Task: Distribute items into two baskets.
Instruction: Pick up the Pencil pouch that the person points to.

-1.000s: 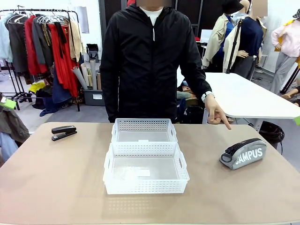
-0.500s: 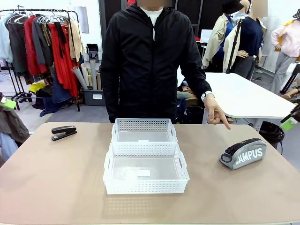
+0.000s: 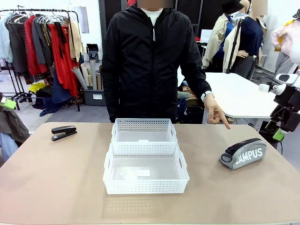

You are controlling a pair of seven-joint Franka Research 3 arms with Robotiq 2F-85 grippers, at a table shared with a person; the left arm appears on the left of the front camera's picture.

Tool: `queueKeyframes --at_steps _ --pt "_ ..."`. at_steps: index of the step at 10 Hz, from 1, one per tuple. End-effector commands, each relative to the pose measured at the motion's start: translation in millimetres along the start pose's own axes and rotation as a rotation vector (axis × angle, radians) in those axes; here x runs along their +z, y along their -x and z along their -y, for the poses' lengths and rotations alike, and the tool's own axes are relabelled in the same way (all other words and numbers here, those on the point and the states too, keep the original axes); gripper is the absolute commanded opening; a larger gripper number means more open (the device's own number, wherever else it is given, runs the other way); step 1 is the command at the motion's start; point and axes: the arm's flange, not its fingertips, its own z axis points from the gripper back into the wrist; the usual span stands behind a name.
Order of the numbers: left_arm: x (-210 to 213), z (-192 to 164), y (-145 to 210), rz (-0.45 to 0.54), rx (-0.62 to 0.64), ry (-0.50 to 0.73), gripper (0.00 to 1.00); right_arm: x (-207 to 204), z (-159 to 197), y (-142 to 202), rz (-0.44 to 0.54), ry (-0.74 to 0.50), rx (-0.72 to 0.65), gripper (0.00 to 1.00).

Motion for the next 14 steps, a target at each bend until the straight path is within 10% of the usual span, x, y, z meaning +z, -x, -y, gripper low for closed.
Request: queueKeyframes --at_steps 1,14 --pt "1 -1 -1 0.01 0.001 0.01 1.0 -10 17 -1 0.013 0.044 0.149 1.0" --pt "1 -1 -1 0.01 0.001 0.01 1.0 -104 49 -13 -0.115 0.067 0.34 1.0"
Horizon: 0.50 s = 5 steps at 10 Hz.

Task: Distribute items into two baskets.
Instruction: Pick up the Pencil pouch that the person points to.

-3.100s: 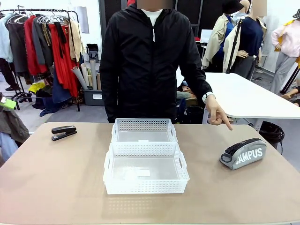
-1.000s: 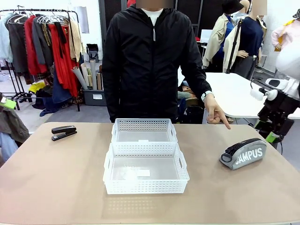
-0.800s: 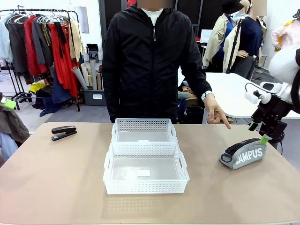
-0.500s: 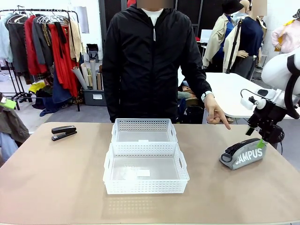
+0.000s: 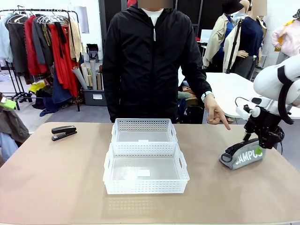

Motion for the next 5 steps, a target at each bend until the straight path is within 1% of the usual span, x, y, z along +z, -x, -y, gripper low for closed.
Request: queueKeyframes --at_steps 1,5 --pt "1 -1 -1 0.011 0.0 0.01 1.0 -12 -2 5 -0.067 0.01 0.053 1.0" --pt "1 -1 -1 0.011 0.0 0.01 1.0 -32 2 14 -0.105 -0.022 0.058 1.0"
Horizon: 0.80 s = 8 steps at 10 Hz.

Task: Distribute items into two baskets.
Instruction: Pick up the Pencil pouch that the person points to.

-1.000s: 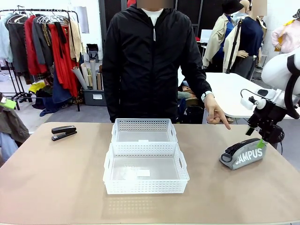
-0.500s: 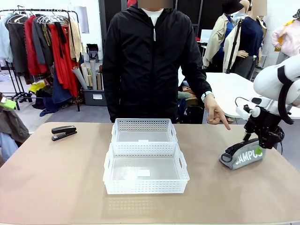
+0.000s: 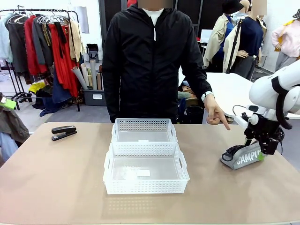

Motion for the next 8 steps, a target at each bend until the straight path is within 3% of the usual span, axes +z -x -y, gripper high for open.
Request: queueKeyframes --at_steps 1,8 --pt "0.6 -0.5 -0.8 0.011 0.0 0.01 1.0 -8.1 0.4 6.9 -0.026 0.018 0.006 1.0" --pt "0.6 -0.5 -0.8 0.011 0.0 0.01 1.0 -2.9 2.6 3.0 -0.007 0.017 -0.005 1.0"
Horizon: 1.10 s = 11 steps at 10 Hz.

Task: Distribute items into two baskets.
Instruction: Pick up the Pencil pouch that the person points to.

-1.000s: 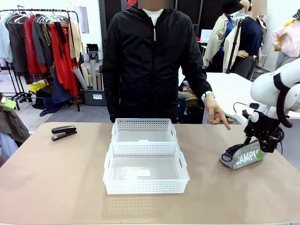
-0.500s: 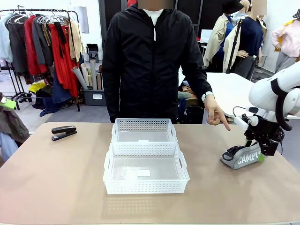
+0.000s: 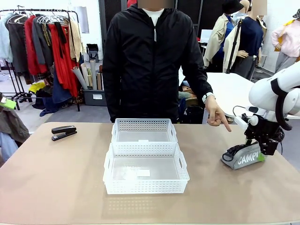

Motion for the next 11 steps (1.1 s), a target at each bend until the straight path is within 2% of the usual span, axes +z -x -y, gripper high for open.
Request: queueKeyframes --at_steps 1,11 --pt "1 -1 -1 0.011 0.0 0.01 1.0 -1 0 0 0.0 -0.002 0.004 1.0" --pt "1 -1 -1 0.011 0.0 0.01 1.0 -19 7 -5 -0.018 0.039 0.023 1.0"
